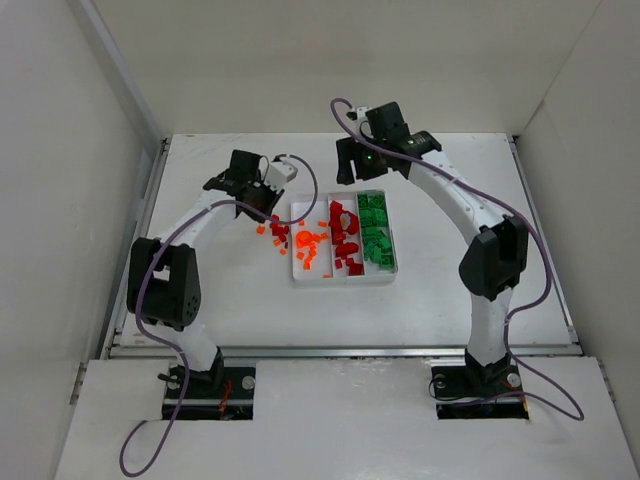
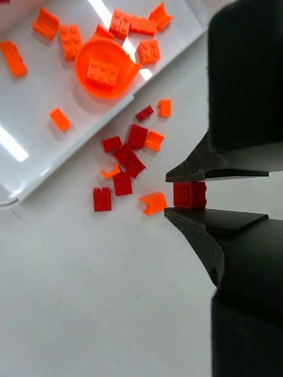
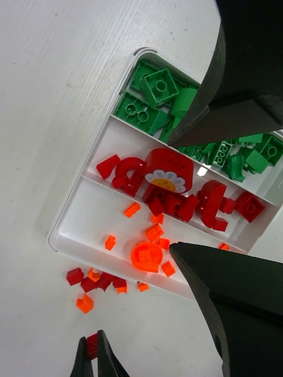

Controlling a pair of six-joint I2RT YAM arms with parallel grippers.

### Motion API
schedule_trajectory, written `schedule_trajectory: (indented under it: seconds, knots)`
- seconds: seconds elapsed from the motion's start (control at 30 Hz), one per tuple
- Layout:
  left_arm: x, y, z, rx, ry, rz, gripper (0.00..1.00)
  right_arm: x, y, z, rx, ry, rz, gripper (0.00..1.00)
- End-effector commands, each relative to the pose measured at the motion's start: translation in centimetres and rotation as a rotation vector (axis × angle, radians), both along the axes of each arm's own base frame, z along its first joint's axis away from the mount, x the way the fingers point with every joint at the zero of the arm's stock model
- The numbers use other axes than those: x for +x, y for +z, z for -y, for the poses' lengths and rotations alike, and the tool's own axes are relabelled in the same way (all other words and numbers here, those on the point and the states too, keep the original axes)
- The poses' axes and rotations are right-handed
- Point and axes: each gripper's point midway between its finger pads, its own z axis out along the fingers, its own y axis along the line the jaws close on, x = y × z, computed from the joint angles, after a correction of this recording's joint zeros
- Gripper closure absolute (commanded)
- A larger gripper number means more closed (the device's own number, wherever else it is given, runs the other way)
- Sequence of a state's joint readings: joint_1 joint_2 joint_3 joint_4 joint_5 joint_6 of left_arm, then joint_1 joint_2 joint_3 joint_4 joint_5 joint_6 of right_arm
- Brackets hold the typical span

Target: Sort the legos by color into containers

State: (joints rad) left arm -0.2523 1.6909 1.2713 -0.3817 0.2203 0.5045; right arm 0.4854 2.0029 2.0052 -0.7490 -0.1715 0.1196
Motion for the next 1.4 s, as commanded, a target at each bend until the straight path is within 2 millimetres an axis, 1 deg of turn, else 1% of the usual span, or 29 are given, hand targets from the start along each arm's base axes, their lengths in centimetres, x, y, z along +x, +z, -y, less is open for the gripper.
schedule_trajectory:
  seconds: [0.0, 0.03, 0.07, 0.1, 0.13, 0.17, 0.2, 0.23, 0.27, 0.3, 0.33, 0.37, 0.4, 0.43, 0.47, 0.6, 0.63, 0.7, 0.8, 0.83, 0.87, 0.9, 0.93, 1.0, 1.07, 1.23, 1.27, 1.33, 1.37]
  knots:
    - [-0.7, 3.4, 2.8, -0.02, -0.094, 0.05, 1.0, 0.7, 3.0, 1.5, 0.052, -0.012, 0.077, 0.28]
    - [-0.8, 3.7, 3.6, -0.023, -0.113, 0.059, 1.0, 0.8, 3.9, 1.9, 0.068, -0.014, 0.096, 0.28]
    - [-0.8, 4.4, 4.5, -0.028, -0.133, 0.075, 1.0, 0.9, 3.3, 2.3, 0.067, -0.018, 0.08, 0.28]
    - [-1.0, 4.8, 5.6, -0.039, -0.16, 0.083, 1.0, 1.2, 3.9, 3.3, 0.079, -0.034, 0.095, 0.28]
    - [-1.5, 4.8, 7.4, -0.041, -0.204, 0.084, 1.0, 1.0, 4.1, 4.0, 0.085, -0.05, 0.094, 0.28]
    - [-1.7, 5.6, 8.7, -0.056, -0.236, 0.099, 1.0, 0.9, 4.2, 4.5, 0.086, -0.059, 0.098, 0.28]
    - [-2.0, 5.0, 9.9, -0.062, -0.266, 0.081, 1.0, 0.7, 4.2, 4.6, 0.088, -0.059, 0.102, 0.28]
    - [-2.2, 5.0, 11.1, -0.065, -0.291, 0.088, 1.0, 0.7, 3.4, 5.6, 0.074, -0.084, 0.091, 0.28]
    - [-3.1, 5.0, 13.0, -0.075, -0.341, 0.081, 1.0, 0.4, 3.8, 6.3, 0.076, -0.093, 0.098, 0.28]
    - [-3.6, 4.8, 14.2, -0.09, -0.376, 0.07, 1.0, 0.2, 3.7, 6.6, 0.067, -0.104, 0.099, 0.28]
    - [-3.8, 4.4, 15.4, -0.104, -0.392, 0.059, 1.0, 0.2, 3.1, 7.0, 0.061, -0.114, 0.085, 0.28]
    - [-4.8, 3.8, 16.7, -0.106, -0.431, 0.041, 1.0, -0.2, 2.7, 7.4, 0.051, -0.121, 0.078, 0.28]
    - [-5.0, 3.9, 17.8, -0.124, -0.448, 0.04, 1.0, -0.6, 2.9, 7.5, 0.052, -0.121, 0.079, 0.28]
    - [-5.5, 2.9, 18.4, -0.12, -0.455, 0.015, 1.0, -0.9, 2.6, 7.6, 0.049, -0.121, 0.072, 0.28]
    - [-6.1, 2.7, 19.5, -0.122, -0.483, 0.016, 1.0, -1.4, 2.2, 8.0, 0.039, -0.128, 0.065, 0.28]
    - [-7.3, 1.5, 21.7, -0.113, -0.533, 0.014, 1.0, -2.1, 2.2, 8.8, 0.034, -0.144, 0.07, 0.28]
    - [-7.3, 1.5, 21.7, -0.113, -0.533, 0.014, 1.0, -2.2, 1.6, 8.9, 0.029, -0.144, 0.058, 0.28]
    - [-7.9, 1.2, 22.6, -0.113, -0.556, 0.011, 0.99, -2.6, 2.1, 9.2, 0.026, -0.153, 0.072, 0.28]
    - [-7.8, 0.6, 22.5, -0.104, -0.542, 0.001, 0.79, -2.9, 1.8, 9.4, 0.023, -0.153, 0.064, 0.28]
    - [-8.1, 0.6, 22.8, -0.104, -0.551, 0.0, 0.71, -3.1, 2.3, 9.4, 0.027, -0.153, 0.075, 0.28]
    - [-8.1, 0.6, 22.8, -0.109, -0.543, -0.005, 0.53, -3.2, 2.0, 9.5, 0.024, -0.153, 0.066, 0.28]
    - [-8.0, 1.2, 22.7, -0.106, -0.536, 0.011, 0.44, -3.2, 2.0, 9.5, 0.024, -0.153, 0.066, 0.28]
    - [-8.0, 0.9, 22.7, -0.111, -0.526, 0.005, 0.29, -3.4, 2.0, 9.5, 0.024, -0.153, 0.066, 0.28]
    - [-7.8, 1.4, 22.5, -0.108, -0.506, 0.019, 0.09, -3.4, 2.0, 9.5, 0.024, -0.153, 0.066, 0.28]
    - [-7.5, 2.3, 22.5, -0.113, -0.501, 0.041, 0.09, -3.7, 2.0, 9.5, 0.029, -0.147, 0.064, 0.28]
    - [-6.6, 5.3, 21.4, -0.1, -0.421, 0.119, 0.11, -3.7, 2.2, 9.1, 0.044, -0.133, 0.068, 0.28]
    - [-6.5, 6.4, 21.2, -0.104, -0.412, 0.143, 0.11, -3.7, 2.2, 9.1, 0.044, -0.132, 0.068, 0.28]
    - [-5.8, 6.5, 19.7, -0.088, -0.364, 0.139, 0.13, -3.7, 2.4, 8.9, 0.054, -0.124, 0.073, 0.28]
    - [-5.5, 7.5, 19.1, -0.1, -0.335, 0.158, 0.15, -3.7, 2.4, 8.9, 0.054, -0.124, 0.073, 0.28]
